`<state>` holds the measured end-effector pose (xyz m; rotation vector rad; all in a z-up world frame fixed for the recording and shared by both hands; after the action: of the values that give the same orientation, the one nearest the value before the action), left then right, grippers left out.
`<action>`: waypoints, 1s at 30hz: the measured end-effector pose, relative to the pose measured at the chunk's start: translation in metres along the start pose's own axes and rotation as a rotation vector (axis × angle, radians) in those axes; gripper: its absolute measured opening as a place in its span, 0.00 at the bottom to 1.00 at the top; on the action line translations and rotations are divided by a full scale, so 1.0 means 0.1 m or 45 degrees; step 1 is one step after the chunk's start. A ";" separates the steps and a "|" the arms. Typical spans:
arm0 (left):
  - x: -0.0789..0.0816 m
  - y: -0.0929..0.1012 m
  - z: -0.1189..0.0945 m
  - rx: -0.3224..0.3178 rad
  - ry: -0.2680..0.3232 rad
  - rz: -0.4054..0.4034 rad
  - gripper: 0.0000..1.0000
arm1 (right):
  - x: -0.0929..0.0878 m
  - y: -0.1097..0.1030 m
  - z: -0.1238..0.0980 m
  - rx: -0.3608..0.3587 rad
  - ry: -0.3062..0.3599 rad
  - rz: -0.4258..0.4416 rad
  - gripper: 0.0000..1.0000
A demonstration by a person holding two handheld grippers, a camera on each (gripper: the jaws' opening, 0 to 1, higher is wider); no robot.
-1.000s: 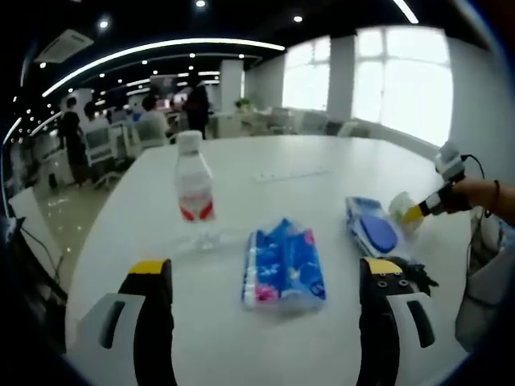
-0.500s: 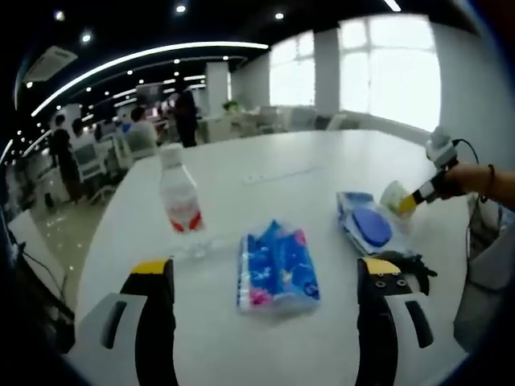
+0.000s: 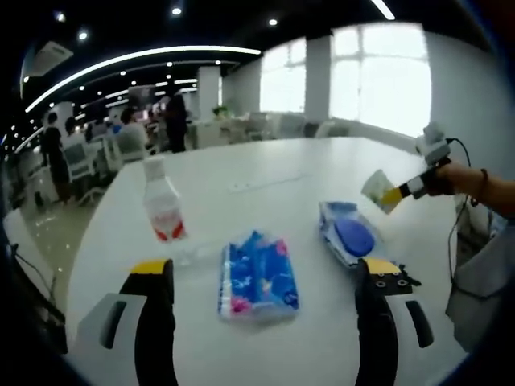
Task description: Arrange the tabletop items into an orderly group along one side of the table until the central work area is clear of visible clutter.
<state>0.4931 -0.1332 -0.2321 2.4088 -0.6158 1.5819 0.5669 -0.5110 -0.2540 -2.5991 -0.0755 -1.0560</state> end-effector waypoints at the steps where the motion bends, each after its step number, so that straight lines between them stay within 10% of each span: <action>1: 0.00 0.00 0.00 -0.003 0.002 0.000 0.91 | 0.01 -0.01 0.00 0.008 0.005 -0.003 0.37; 30: 0.30 0.39 0.02 -0.249 0.121 -0.022 0.87 | 0.09 -0.87 -0.25 0.488 0.226 -0.302 0.37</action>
<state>0.4879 -0.1755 -0.2084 2.1797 -0.6948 1.5414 0.5414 -0.4374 -0.2067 -2.1805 -0.5029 -1.2117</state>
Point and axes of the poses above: the point that each gripper's makers call its tool centre point, and the gripper's own axes: z roughly forward along the fingers, y roughly to its right, x roughly out of its top, the point moved 10 cm from there along -z, roughly backward along the fingers, and after that the axes turned 6 degrees about z, right-handed, at the moved point
